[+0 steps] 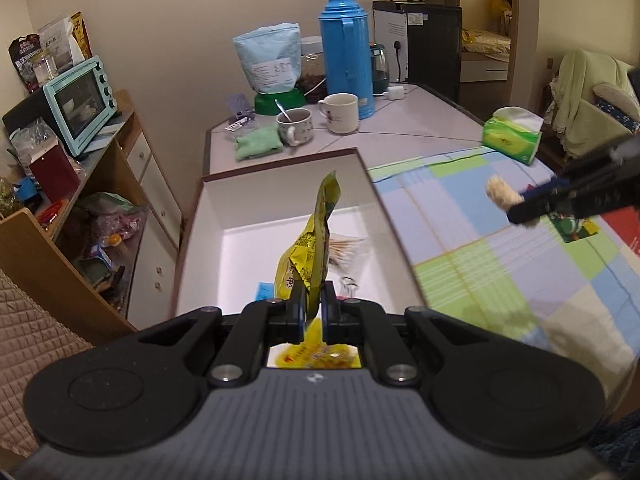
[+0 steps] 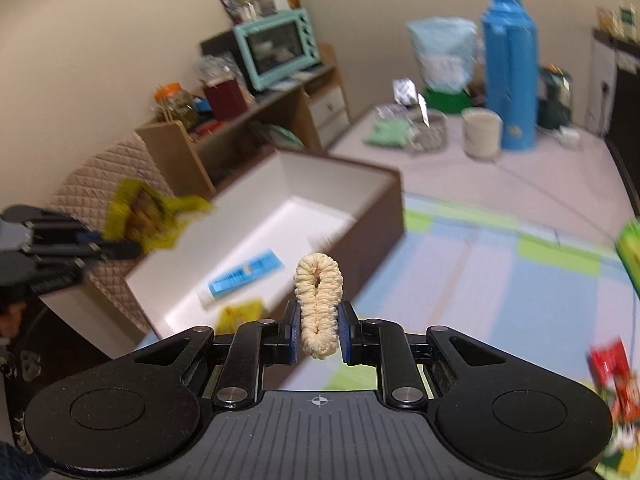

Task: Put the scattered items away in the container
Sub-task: 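Carry the yellow packet and ring snack over the box with both tools, then open the left tool to drop the yellow packet into the box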

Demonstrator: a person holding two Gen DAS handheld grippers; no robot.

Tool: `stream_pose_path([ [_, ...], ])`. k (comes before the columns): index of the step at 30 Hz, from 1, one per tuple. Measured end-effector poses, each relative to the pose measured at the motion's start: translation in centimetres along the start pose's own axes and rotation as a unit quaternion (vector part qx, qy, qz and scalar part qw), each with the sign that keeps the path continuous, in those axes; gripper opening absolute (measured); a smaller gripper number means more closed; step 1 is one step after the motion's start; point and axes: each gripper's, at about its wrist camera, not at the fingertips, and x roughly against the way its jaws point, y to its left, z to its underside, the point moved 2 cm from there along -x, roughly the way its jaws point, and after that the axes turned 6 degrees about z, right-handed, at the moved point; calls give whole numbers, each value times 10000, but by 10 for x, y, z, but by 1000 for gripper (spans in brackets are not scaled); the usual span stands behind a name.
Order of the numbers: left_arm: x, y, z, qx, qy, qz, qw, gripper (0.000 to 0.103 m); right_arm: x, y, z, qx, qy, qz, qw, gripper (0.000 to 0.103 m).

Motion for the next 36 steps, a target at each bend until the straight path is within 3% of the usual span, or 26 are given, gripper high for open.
stream_pose_path([
  [14,-45,48,-13,-172,237,36,9996,5,-66,27,-58,251,33,-155,9996,18],
  [24,-122,71,-38,-486,582,19,9971,5,-126,15,-91,321,312,-151,9989,18],
  [36,-211,81,-32,-1117,1201,-299,9860,5,-183,-15,-112,334,591,-68,9977,18],
])
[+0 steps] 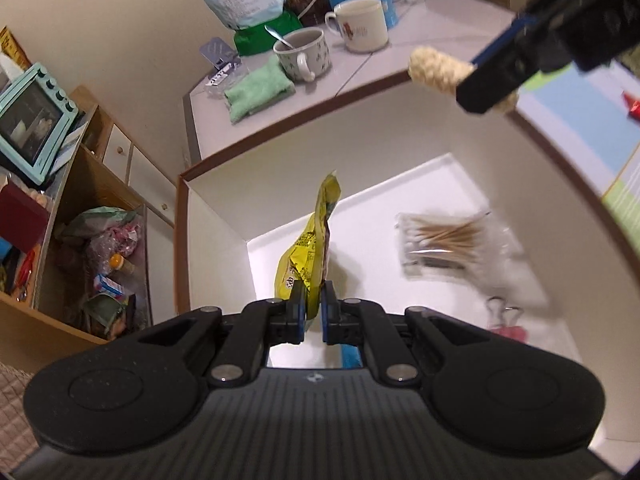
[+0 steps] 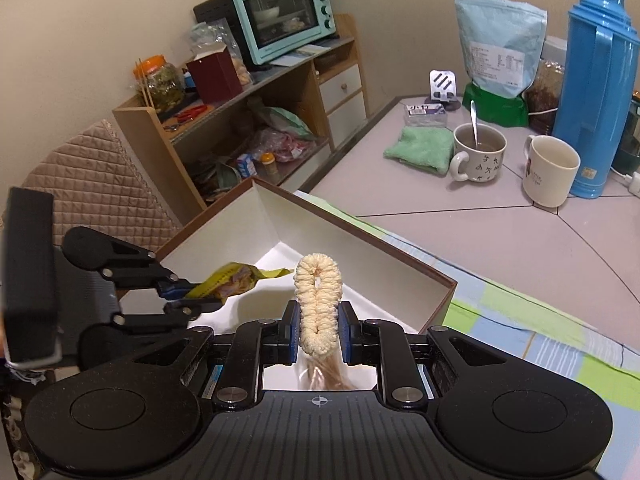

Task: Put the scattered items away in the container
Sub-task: 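Open the left tool to drop the yellow packet into the box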

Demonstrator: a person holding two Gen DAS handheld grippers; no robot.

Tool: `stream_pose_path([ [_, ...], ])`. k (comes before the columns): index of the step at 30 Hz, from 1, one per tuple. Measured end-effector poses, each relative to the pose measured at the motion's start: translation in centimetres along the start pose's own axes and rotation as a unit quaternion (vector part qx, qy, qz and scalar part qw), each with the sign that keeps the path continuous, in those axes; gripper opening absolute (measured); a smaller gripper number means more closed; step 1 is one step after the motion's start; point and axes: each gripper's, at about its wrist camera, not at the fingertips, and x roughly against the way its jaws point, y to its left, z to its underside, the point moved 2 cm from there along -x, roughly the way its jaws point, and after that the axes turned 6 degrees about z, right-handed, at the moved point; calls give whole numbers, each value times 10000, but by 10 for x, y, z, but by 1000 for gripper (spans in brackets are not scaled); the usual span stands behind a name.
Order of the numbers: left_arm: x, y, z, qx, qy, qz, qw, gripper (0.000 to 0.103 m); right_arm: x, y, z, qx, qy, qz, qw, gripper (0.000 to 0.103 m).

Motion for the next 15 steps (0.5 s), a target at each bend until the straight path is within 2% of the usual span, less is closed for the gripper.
stream_pose_path([
  [3,-19,-2,0,-47,164,-96,9998,5,-9,-4,-1,-8,56,-29,10000,18],
  [5,-31,-3,0,-62,263,-168,9995,10,-13,-5,0,-13,96,-44,9999,18],
  [7,-38,-3,1,-40,316,-241,9992,23,-17,-7,0,-14,131,-61,9999,18],
  [10,-33,-2,2,84,270,-200,9994,37,-21,-8,0,-4,171,-77,9998,19],
  [15,-8,7,3,384,109,-22,9992,37,-30,-8,-1,108,249,-39,9996,19],
])
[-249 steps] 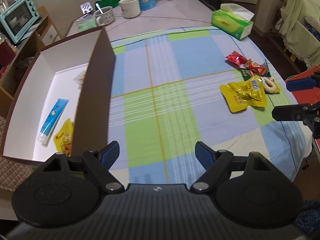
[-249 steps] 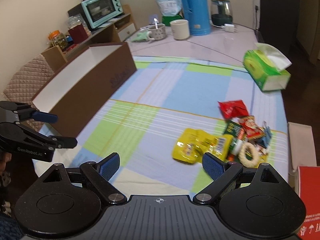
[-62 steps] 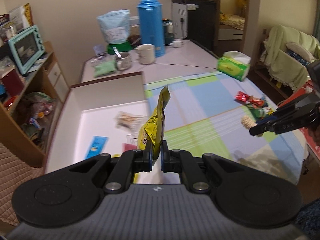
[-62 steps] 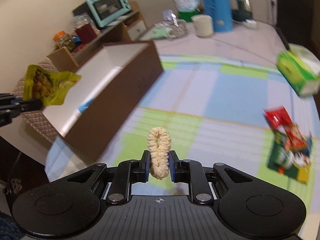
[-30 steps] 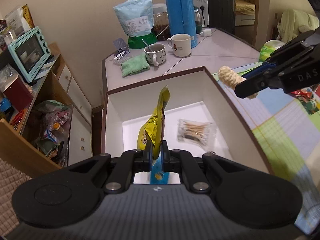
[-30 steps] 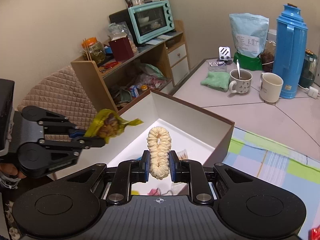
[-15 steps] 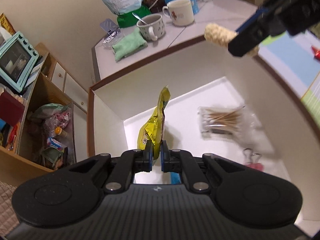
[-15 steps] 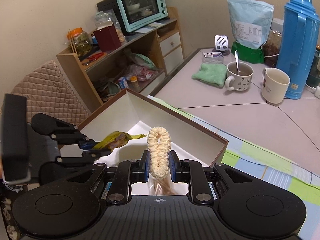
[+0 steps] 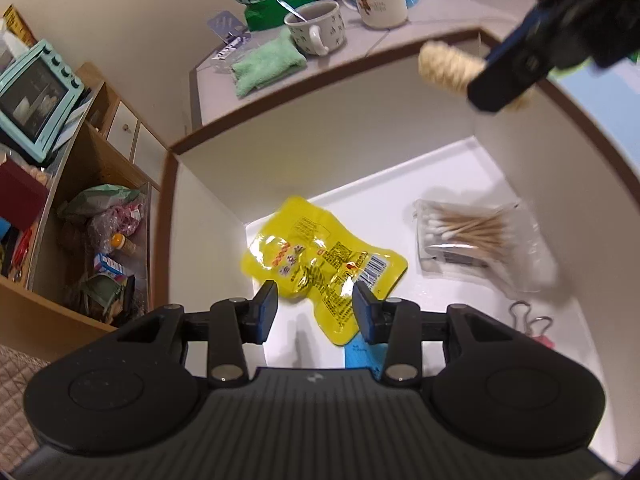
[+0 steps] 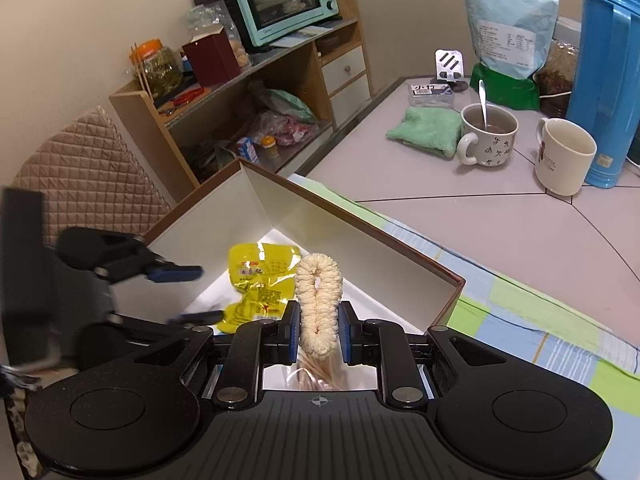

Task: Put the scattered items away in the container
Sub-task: 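Open the left tool to drop the yellow packet into the box, then open the right tool to drop the ring snack into the box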

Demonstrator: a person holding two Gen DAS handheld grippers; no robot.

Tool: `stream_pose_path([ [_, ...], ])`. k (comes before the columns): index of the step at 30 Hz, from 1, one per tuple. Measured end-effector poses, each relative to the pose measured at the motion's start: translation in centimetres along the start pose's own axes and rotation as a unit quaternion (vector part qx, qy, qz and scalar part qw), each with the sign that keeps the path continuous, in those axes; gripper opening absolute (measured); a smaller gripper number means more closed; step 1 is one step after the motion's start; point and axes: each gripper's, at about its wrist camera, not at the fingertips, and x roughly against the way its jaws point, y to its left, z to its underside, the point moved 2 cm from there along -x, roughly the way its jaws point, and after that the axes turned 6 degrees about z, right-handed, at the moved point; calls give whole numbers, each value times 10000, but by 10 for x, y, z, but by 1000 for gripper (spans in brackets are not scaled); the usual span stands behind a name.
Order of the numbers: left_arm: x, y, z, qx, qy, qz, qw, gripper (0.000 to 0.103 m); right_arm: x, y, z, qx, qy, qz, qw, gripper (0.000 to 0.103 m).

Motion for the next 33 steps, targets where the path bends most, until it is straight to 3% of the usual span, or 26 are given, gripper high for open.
stream_pose_path([
  [8,32,10,1,262,-212,190,9993,37,-27,8,-5,379,117,173,9991,19],
  [18,23,16,2,380,-88,167,9991,37,-57,11,-8,576,200,165,9980,20],
  [19,22,17,1,389,-73,158,9991,37,-59,11,-8,555,228,157,9981,47],
  [21,19,18,0,408,-60,127,9991,37,-58,14,-6,620,82,233,9978,83],
  [23,18,19,-1,435,-63,109,9990,37,-55,19,-3,779,-36,307,9965,83],
  [33,29,20,2,521,-80,4,9986,44,-18,43,21,864,225,312,9955,83],
])
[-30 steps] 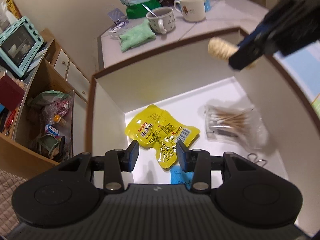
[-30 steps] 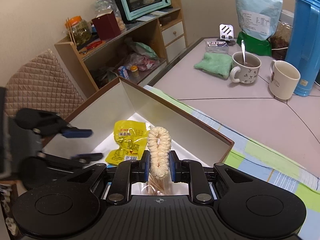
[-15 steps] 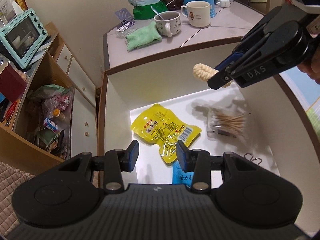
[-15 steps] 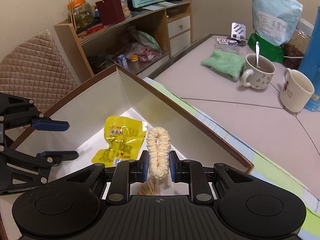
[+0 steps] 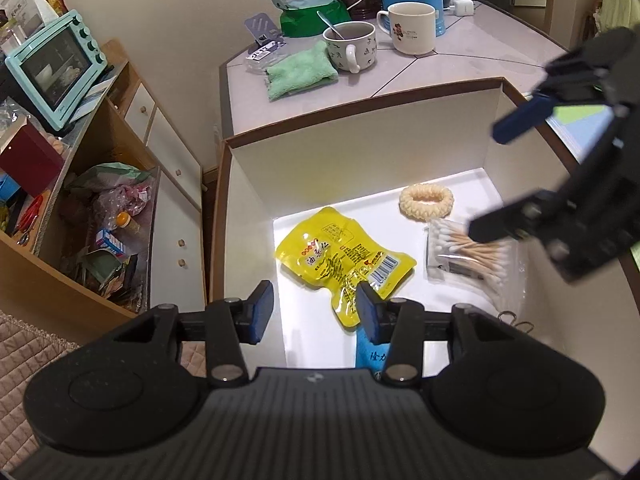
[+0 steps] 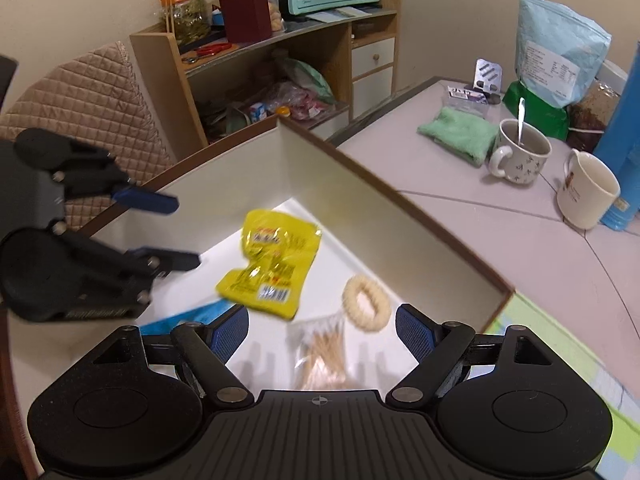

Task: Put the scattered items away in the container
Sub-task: 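Open the right tool to drop the ring snack into the box, then withdraw both tools from the box toward the remaining snacks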

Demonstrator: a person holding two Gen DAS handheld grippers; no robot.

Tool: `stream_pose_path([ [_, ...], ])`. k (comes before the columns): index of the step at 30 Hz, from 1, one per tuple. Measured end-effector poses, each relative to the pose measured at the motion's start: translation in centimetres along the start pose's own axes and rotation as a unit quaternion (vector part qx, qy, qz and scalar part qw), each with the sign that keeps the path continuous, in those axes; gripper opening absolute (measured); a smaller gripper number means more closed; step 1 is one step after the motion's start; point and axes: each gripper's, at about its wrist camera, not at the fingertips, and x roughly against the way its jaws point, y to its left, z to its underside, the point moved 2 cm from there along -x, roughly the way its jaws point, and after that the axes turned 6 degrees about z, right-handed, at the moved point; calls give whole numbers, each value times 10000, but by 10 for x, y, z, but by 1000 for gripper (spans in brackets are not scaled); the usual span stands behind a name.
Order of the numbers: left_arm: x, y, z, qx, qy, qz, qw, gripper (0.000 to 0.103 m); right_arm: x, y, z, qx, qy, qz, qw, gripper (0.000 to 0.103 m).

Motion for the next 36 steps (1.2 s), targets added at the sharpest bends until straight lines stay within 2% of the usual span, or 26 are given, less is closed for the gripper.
stream_pose_path([
  [10,31,-6,8,115,-121,-132,9998,63,31,20,24,-390,78,21,9992,84],
  [36,115,-42,44,222,-474,-289,9982,70,113,73,71,-585,-348,-4,9977,84],
])
